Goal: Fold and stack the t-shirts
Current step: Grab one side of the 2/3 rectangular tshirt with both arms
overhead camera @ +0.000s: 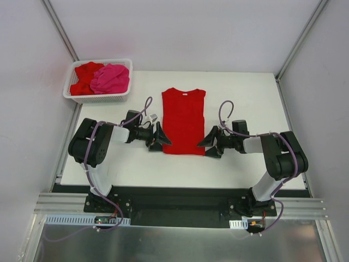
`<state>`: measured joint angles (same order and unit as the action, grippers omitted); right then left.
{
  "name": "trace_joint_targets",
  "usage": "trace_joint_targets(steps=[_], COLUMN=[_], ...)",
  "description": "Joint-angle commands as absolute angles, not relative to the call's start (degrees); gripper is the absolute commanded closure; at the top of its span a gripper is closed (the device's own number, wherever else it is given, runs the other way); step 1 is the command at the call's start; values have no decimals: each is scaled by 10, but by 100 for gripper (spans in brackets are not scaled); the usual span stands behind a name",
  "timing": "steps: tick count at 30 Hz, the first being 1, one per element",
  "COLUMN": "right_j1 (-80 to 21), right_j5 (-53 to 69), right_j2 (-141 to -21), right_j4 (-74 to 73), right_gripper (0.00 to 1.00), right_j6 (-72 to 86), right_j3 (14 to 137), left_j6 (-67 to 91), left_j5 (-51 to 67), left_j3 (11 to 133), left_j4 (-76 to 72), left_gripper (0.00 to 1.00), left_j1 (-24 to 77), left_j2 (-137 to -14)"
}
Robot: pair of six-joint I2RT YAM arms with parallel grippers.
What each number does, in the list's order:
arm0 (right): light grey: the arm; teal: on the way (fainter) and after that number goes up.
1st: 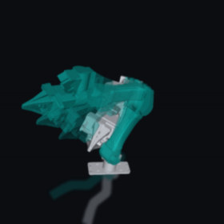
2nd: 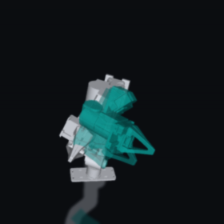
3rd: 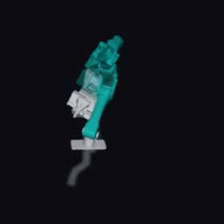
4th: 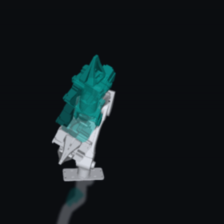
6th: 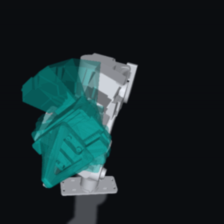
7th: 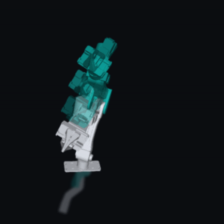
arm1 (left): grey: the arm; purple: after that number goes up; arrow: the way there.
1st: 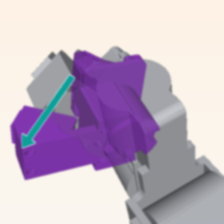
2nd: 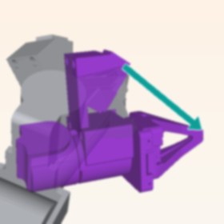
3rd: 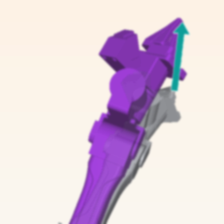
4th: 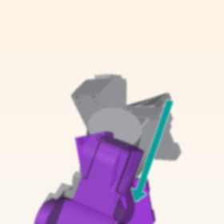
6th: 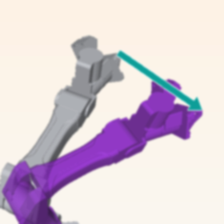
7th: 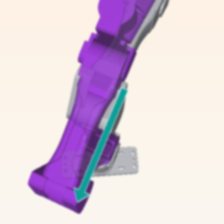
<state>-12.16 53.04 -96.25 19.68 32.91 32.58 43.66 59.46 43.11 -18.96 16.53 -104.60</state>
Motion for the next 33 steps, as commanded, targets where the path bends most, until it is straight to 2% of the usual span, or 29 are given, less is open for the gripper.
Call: trace_joint_targets(steps=[1,3,5,6,8,9,11,15,16,17,20,33], right_j1=[-126,-129,-131,-132,-133,-134,-134,-132,-134,-135,-137,-141], right_j5=[517,515,515,515,515,515,516,516,516,516,518,504], right_j2=[-962,-958,-959,-960,-961,-963,-966,-969,-969,-969,-969,-926], right_j4=[179,170,158,158,155,155,152,149,147,146,142,53], right_gripper=[26,30,41,55,72,86,99,99,99,99,99,99], right_j6=[306,300,294,292,292,290,291,287,287,287,283,236], right_j3=[339,342,346,350,353,356,358,360,360,360,359,363], left_j6=[439,440,440,439,439,439,440,440,439,439,437,409], left_j5=[600,599,600,601,602,602,602,604,604,604,606,607], left_j3=[425,425,425,424,424,424,423,423,423,424,425,399], left_j4=[-217,-216,-217,-217,-216,-216,-215,-214,-214,-213,-207,-160], left_gripper=[37,47,59,64,69,71,72,73,77,86,100,100], left_j1=[168,168,169,169,169,169,169,168,169,169,168,169], left_j2=[-1049,-1049,-1052,-1052,-1054,-1055,-1054,-1055,-1056,-1056,-1054,-1017])
